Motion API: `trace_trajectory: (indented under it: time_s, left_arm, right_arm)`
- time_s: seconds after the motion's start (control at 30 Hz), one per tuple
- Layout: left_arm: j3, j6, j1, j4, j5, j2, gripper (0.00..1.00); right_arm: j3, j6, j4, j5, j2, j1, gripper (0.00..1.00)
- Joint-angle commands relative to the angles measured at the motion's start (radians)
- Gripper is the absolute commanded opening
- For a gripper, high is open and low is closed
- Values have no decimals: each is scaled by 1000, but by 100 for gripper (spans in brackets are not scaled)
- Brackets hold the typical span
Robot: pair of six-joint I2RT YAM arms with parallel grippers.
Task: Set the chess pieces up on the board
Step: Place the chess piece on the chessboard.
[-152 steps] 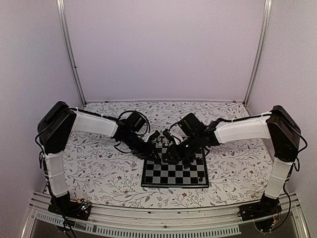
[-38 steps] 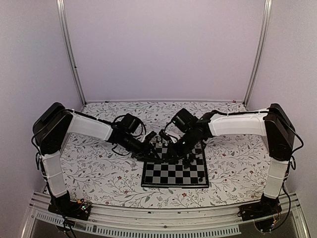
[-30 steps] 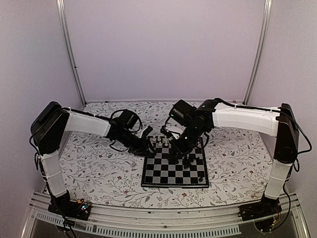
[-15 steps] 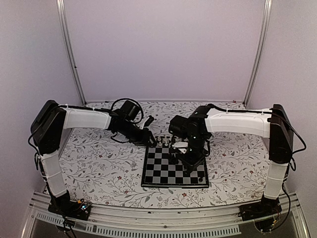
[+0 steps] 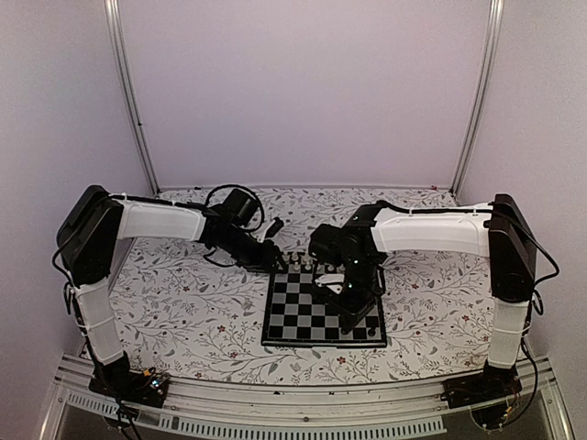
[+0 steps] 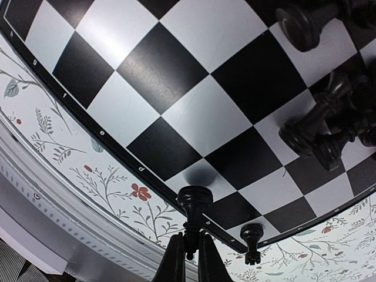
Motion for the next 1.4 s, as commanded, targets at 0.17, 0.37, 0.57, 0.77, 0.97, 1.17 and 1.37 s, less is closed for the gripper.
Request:
trace_trajectory:
  time_s: [0.17, 0.37, 0.57, 0.77, 0.97, 1.17, 1.37]
  left_arm:
    - [-71, -13, 10, 25, -7, -50, 38]
    - [-83, -23, 9, 37, -5, -59, 38]
    - [-97, -41, 9, 49, 4, -66, 38]
    - [-129, -52, 9, 65, 6, -81, 38]
    - [-140, -60, 8, 75, 8, -90, 37]
    - [-144, -61, 6, 78, 9, -94, 37]
    - [-152, -61, 5, 83, 13, -94, 37]
  right_arm:
    - [0, -15, -15, 1, 43, 23, 1]
    - [14, -10, -18, 34, 58, 29, 2]
    - [28, 0, -16, 46, 64, 39, 17]
    - [36, 2, -8, 49, 63, 46, 19]
    - [37, 4, 0, 70, 63, 51, 10]
    - [32, 15, 16, 82, 57, 54, 5]
    - [30, 27, 19, 95, 59, 59, 8]
